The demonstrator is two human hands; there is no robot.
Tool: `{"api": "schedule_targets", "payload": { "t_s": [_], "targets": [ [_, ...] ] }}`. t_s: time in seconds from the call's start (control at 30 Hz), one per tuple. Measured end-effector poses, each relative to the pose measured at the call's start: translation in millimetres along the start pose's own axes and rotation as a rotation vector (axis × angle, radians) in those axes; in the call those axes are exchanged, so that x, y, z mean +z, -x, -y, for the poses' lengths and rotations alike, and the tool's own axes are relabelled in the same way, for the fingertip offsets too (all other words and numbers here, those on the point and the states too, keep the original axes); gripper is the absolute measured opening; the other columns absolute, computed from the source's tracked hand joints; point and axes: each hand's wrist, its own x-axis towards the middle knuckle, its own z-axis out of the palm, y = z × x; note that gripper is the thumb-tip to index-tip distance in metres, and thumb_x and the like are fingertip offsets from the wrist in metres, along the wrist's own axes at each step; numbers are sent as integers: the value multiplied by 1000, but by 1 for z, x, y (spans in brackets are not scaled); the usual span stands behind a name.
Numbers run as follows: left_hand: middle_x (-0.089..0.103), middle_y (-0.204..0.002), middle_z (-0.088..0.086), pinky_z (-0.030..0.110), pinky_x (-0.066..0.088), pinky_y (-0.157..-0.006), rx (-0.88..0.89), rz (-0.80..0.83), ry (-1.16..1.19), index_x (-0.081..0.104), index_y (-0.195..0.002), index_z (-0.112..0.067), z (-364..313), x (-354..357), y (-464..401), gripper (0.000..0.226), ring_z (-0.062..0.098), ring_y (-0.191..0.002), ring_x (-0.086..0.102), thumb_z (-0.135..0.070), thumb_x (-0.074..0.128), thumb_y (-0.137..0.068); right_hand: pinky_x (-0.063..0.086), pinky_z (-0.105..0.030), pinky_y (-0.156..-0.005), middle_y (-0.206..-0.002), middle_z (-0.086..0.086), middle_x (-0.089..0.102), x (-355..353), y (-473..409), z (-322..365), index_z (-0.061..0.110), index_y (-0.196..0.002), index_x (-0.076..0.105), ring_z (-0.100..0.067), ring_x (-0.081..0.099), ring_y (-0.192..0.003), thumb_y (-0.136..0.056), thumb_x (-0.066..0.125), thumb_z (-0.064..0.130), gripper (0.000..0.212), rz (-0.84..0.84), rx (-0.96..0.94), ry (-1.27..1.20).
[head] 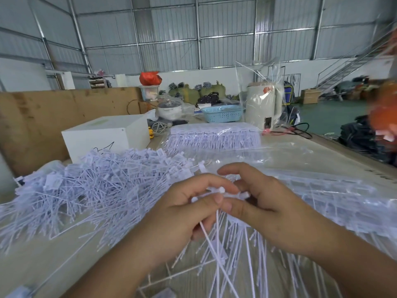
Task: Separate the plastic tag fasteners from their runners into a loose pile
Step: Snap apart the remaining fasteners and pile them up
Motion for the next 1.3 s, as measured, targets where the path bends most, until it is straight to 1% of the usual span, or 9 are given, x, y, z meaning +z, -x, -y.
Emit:
{"api": "schedule_targets", "payload": {
  "t_s": [0.17,0.27,0.47,0.73,0.87,1.03,1.1,1.23,1.3],
  "targets": [
    [52,-49,-7,15,35,-47,-53,112,-3,71,-78,-33,0,-12,1,12,8,-46,43,-40,62,-74,42,-31,-60,-79,0,54,0,2,4,43,-127,47,-10,50,-63,-83,70,48,50,52,30,6],
    [53,-50,-8,14,37,-49,-28,41,-66,70,-74,-33,3,-15,1,12,7,-49,46,-43,65,-70,49,-37,-77,-90,-2,65,-6,0,6,30,-108,65,-13,62,-83,-85,69,47,29,101,82,63],
    [43,-58,-15,15,35,-51,-13,16,-64,46,-60,-28,7,2,1,39,3,-52,39,-18,83,-65,33,-31,-53,-61,5,46,-2,-1,3,19,-70,53,-8,42,-55,-93,63,37,31,85,83,108],
    [38,-55,-10,22,27,-45,-21,-312,-37,39,-62,-28,9,20,-5,34,13,-51,30,-22,72,-63,31,-24,-48,-59,7,47,13,-5,3,19,-70,50,-7,40,-51,-89,59,46,34,-157,47,201],
    [33,-62,6,39,23,-50,-50,-384,82,38,-63,-28,10,19,-5,41,23,-58,26,-41,76,-56,29,-23,-44,-51,5,34,1,-14,2,6,-70,44,-8,31,-48,-77,51,59,54,-484,90,47],
    [43,-62,-4,27,33,-53,-25,-261,-32,48,-71,-30,12,19,-4,26,13,-57,37,-38,73,-68,40,-21,-64,-71,-3,53,-9,-5,0,30,-103,57,-4,45,-64,-80,55,54,34,-141,72,16],
    [44,-61,-3,28,33,-52,-51,-255,-31,56,-79,-31,11,18,-4,17,14,-55,37,-32,73,-80,43,-18,-74,-86,-5,58,-8,-3,-1,40,-123,46,-1,54,-80,-86,55,58,41,-76,98,-13],
    [50,-60,-11,20,34,-45,-47,-186,31,66,-99,-43,8,16,-5,21,7,-49,39,-27,66,-85,48,-40,-82,-93,7,60,-4,-2,7,44,-143,20,-23,59,-85,-85,57,43,68,28,56,4],
    [51,-58,-12,18,35,-45,-20,-75,12,66,-107,-46,7,16,-4,32,6,-47,39,-26,60,-81,49,-32,-81,-107,3,62,-4,1,9,57,-141,8,-13,61,-80,-84,55,39,75,74,67,84]
  ]
}}
